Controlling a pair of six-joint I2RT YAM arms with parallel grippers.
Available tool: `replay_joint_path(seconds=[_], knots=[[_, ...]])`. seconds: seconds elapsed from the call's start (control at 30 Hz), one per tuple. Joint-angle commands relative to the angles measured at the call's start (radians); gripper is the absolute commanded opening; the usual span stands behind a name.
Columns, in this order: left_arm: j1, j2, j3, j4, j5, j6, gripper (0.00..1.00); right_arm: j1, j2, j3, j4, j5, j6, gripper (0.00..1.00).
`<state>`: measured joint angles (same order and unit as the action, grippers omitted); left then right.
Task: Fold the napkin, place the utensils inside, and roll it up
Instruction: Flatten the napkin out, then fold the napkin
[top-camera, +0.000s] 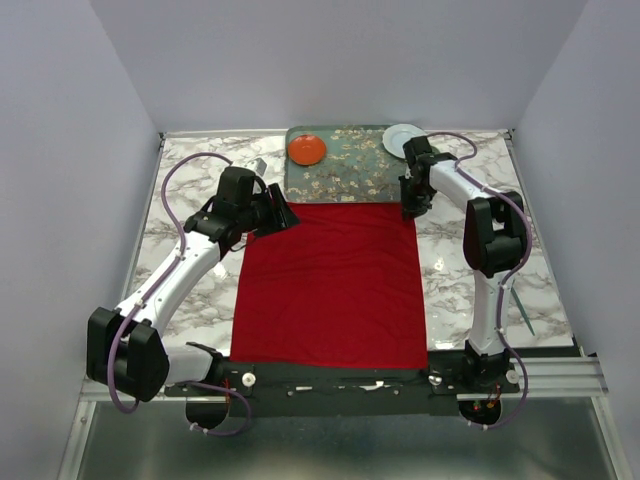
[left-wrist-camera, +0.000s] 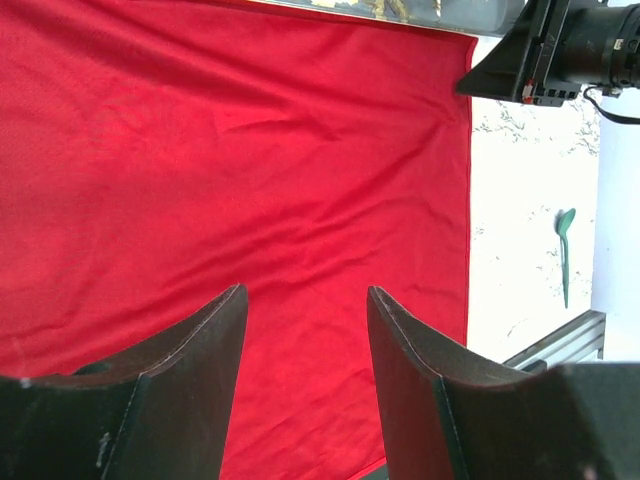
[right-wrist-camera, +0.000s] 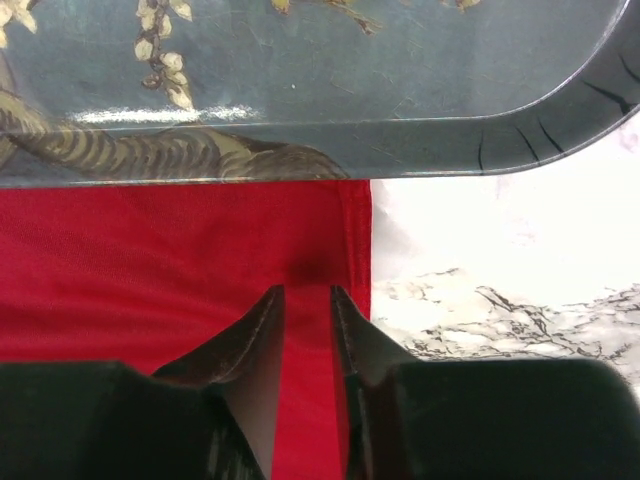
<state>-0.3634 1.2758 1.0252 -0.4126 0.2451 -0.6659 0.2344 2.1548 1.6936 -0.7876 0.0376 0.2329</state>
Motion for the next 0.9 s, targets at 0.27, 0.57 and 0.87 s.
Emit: replay_joint_path(seconds=[0.27,0.57,0.87], knots=[[-0.051,0.003,-0.051,0.05,0.068,0.019,0.66,0.054,-0.513,-0.513,0.107,-0.033,0.11,0.65],[-0.15,0.079,-0.071,0.164,0.091,-0.038,0.66,0.311,-0.884,-0.905,-0.016,-0.125,0.388,0.67],[-0.152,0.077,-0.048,0.15,0.085,-0.017,0.66,0.474,-1.058,-1.093,-0.144,-0.104,0.603,0.65]])
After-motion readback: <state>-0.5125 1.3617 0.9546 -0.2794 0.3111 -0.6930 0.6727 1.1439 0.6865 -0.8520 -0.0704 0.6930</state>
